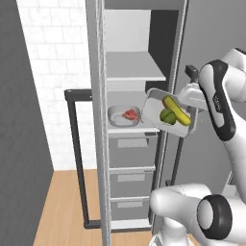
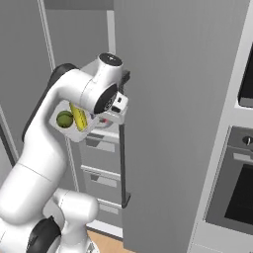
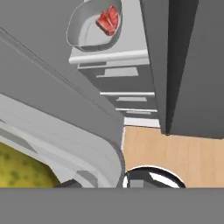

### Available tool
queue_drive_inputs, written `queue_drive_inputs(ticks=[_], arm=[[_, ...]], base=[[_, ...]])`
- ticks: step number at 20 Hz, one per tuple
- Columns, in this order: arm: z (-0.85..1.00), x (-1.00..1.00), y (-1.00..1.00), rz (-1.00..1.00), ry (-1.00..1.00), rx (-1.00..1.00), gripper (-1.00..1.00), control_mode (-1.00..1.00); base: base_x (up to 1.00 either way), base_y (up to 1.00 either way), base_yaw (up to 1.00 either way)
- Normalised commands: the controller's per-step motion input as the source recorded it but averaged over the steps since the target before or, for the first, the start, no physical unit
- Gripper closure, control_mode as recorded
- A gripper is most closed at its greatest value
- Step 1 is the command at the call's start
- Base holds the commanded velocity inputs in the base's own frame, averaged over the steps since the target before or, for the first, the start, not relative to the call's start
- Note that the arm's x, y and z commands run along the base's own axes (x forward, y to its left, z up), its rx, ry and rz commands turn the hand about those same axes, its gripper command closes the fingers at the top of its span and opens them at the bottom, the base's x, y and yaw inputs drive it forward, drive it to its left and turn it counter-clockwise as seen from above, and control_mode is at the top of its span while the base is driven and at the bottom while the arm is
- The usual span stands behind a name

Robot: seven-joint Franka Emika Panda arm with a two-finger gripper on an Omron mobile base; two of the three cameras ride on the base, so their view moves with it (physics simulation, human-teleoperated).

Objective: Take the meat container that has the steak and place it on the second highest rack of the freezer. Then take the vegetable container that has the lime and cucumber and place it on the highest rack of the freezer.

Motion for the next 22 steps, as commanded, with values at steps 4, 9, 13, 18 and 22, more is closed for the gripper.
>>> queue_drive_inputs(ticks=[4,9,13,18,22], arm=[[0.31,0.34,0.43,-0.7,0.0,0.09,1.0,-1.0],[0.21,0.84,0.4,-0.58,0.0,0.02,1.0,-1.0],[0.21,1.0,0.2,-0.44,0.02,0.02,1.0,-1.0],[0.4,0.92,0.07,-0.3,0.01,0.12,1.0,-1.0],[0.46,0.84,0.15,-0.16,0.07,0.14,1.0,-1.0]], base=[[0.0,0.0,0.0],[0.0,0.0,0.0],[0.0,0.0,0.0],[0.0,0.0,0.0],[0.0,0.0,0.0]])
